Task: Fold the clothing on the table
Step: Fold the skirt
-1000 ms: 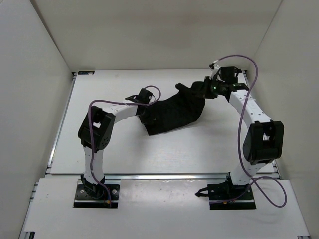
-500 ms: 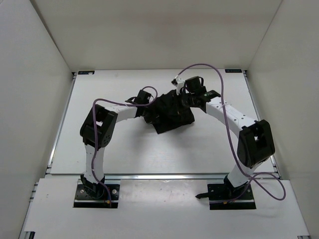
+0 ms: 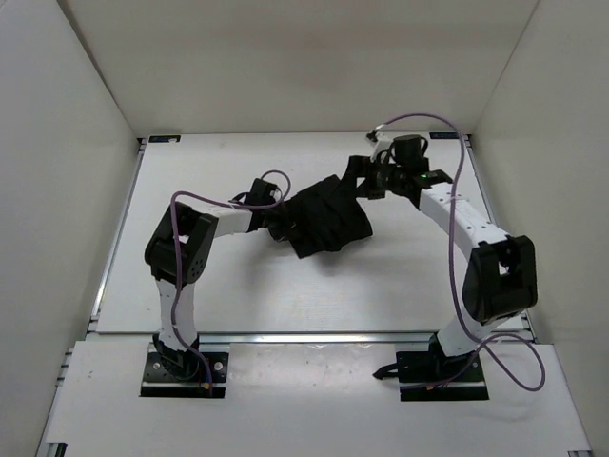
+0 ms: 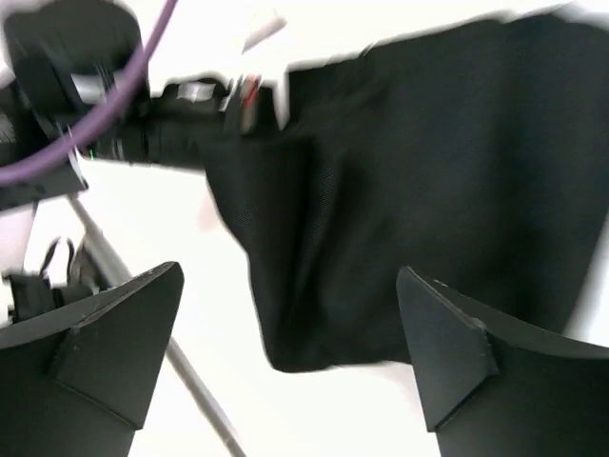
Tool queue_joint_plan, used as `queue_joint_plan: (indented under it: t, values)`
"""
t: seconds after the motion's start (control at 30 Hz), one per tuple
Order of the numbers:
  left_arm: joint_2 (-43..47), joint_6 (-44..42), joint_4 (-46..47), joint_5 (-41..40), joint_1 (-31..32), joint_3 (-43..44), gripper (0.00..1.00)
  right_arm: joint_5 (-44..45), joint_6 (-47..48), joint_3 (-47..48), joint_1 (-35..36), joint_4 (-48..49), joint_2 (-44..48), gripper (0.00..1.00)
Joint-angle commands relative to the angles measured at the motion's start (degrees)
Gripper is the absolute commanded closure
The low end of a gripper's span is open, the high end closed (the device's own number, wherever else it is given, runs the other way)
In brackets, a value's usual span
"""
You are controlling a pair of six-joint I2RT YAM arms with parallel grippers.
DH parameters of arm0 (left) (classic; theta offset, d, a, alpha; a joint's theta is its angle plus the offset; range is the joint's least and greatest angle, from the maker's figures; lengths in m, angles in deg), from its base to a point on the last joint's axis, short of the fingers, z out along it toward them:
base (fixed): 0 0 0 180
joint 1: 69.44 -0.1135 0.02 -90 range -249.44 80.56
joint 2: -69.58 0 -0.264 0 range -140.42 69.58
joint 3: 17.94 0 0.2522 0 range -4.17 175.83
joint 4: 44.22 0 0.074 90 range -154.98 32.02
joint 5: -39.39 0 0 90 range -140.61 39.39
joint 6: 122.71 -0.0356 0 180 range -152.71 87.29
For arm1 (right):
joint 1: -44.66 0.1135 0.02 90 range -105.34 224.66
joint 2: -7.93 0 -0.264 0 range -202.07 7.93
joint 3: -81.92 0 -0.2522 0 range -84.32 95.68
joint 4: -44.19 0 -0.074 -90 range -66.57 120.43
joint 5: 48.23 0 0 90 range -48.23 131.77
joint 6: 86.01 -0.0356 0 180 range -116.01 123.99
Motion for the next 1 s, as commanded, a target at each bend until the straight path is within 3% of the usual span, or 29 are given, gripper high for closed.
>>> queue_joint_plan:
  t: [0.0, 0.03, 0.13, 0.23, 0.63, 0.97]
  values:
    - [4.88, -0.15, -2.11, 1.15, -2.55, -4.84, 1.0, 0.79, 0.27, 3.12, -2.89, 3.8, 5.97, 0.09]
    - [7.24, 0.03, -1.24, 1.16, -4.03, -5.47, 1.0, 2.38, 1.52, 3.39, -3.06, 0.74, 5.53, 0.13]
    - [13.84, -0.84, -2.11, 1.25, -6.24, -8.63, 1.0, 6.35, 6.27, 2.51, -2.8, -4.73, 2.73, 0.61]
    - [18.51, -2.78, -5.97, -0.5, -6.95, -8.29, 1.0, 7.06, 7.5, 1.46, -0.61, -6.59, 0.0, 0.92]
    - [25.02, -2.86, -8.87, -1.56, -7.3, -15.31, 1.0, 1.88, 4.26, 9.62, 11.17, -1.5, -15.11, 0.96]
    - [23.96, -3.57, -8.7, 1.34, -5.89, -16.9, 1.0, -1.99, 0.39, 25.88, 13.55, -1.59, -25.85, 0.95]
